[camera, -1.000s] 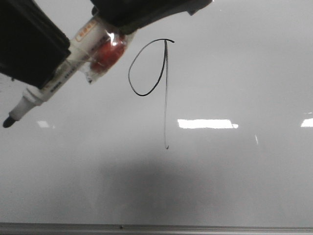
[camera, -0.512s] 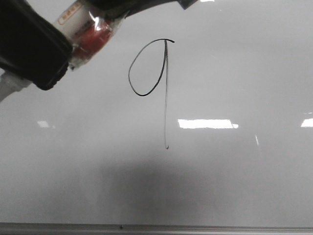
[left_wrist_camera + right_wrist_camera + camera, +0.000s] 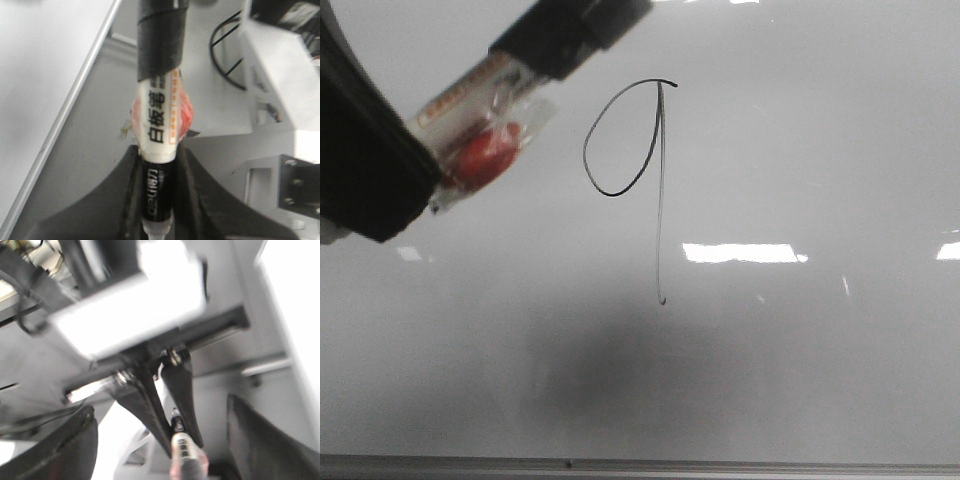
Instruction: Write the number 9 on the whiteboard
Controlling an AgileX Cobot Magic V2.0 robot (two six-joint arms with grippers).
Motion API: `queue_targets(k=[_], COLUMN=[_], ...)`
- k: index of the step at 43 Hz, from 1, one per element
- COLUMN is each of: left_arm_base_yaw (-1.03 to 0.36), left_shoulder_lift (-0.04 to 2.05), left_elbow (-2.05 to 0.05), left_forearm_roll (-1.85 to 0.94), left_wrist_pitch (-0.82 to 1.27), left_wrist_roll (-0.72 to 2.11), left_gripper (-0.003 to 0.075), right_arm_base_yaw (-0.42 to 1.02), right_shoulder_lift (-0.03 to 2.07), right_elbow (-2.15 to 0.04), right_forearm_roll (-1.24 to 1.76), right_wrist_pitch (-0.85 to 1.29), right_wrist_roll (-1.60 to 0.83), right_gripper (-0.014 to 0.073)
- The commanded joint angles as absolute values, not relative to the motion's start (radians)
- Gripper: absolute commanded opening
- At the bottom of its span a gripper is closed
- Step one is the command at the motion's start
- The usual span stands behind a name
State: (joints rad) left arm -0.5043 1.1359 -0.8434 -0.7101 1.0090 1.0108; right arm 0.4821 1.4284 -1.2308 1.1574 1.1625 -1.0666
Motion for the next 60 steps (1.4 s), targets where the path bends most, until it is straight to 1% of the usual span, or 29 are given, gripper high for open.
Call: queue_targets(k=[1, 8, 12, 17, 19, 21, 22, 26, 31, 38, 41, 44, 51, 54, 60], left_arm_base_yaw=[-0.507, -0.503, -0.465, -0.373, -0.331, -0.3, -0.282, -0.25, -0.248, -0.248, -0.248, -0.248, -0.248, -0.25, -0.25], left_shoulder_lift=[1.142, 1.194, 1.227, 1.269, 1.288, 1.309, 1.318, 1.363, 1.419, 1.484, 1.498, 1.503, 1.503, 1.503, 1.501], left_elbow=[-0.878, -0.878, -0.878, -0.878, -0.878, -0.878, -0.878, -0.878, -0.878, -0.878, -0.878, -0.878, -0.878, -0.878, -0.878], left_forearm_roll=[-0.641, -0.359, -0.225, -0.173, -0.177, -0.182, -0.182, -0.186, -0.208, -0.263, -0.265, -0.267, -0.27, -0.274, -0.274], left_wrist_pitch=[0.91, 0.718, 0.626, 0.513, 0.462, 0.413, 0.38, 0.274, 0.154, 0.057, 0.031, 0.027, 0.027, 0.029, 0.03], left_wrist_roll=[0.861, 0.491, 0.302, 0.183, 0.171, 0.169, 0.169, 0.169, 0.169, 0.169, 0.169, 0.169, 0.169, 0.169, 0.169], left_gripper=[-0.0019, -0.0019, -0.0019, -0.0019, -0.0019, -0.0019, -0.0019, -0.0019, -0.0018, -0.0015, 0.0001, 0.0046, 0.0207, 0.0257, 0.0324], right_arm_base_yaw=[0.442, 0.37, 0.349, 0.348, 0.348, 0.348, 0.348, 0.348, 0.348, 0.348, 0.348, 0.348, 0.348, 0.348, 0.348], right_shoulder_lift=[1.326, 1.167, 1.06, 0.936, 0.892, 0.852, 0.837, 0.787, 0.763, 0.763, 0.764, 0.764, 0.764, 0.764, 0.764], right_elbow=[-1.266, -1.184, -1.092, -0.939, -0.866, -0.816, -0.787, -0.716, -0.682, -0.681, -0.681, -0.681, -0.681, -0.681, -0.681], right_forearm_roll=[1.187, 1.076, 1.048, 1.047, 1.049, 1.054, 1.058, 1.073, 1.084, 1.101, 1.101, 1.101, 1.101, 1.101, 1.101], right_wrist_pitch=[1.09, 0.998, 0.972, 0.913, 0.891, 0.872, 0.859, 0.823, 0.813, 0.814, 0.814, 0.814, 0.807, 0.798, 0.788], right_wrist_roll=[-1.065, -1.015, -1.007, -1.007, -1.007, -1.007, -1.006, -1.006, -1.006, -1.006, -1.006, -1.006, -1.006, -1.006, -1.006], right_gripper=[0.0494, 0.0349, 0.0266, 0.0099, 0.0008, -0.006, -0.0073, -0.0061, -0.0061, -0.0061, -0.0061, -0.0061, -0.0061, -0.0061, -0.0061])
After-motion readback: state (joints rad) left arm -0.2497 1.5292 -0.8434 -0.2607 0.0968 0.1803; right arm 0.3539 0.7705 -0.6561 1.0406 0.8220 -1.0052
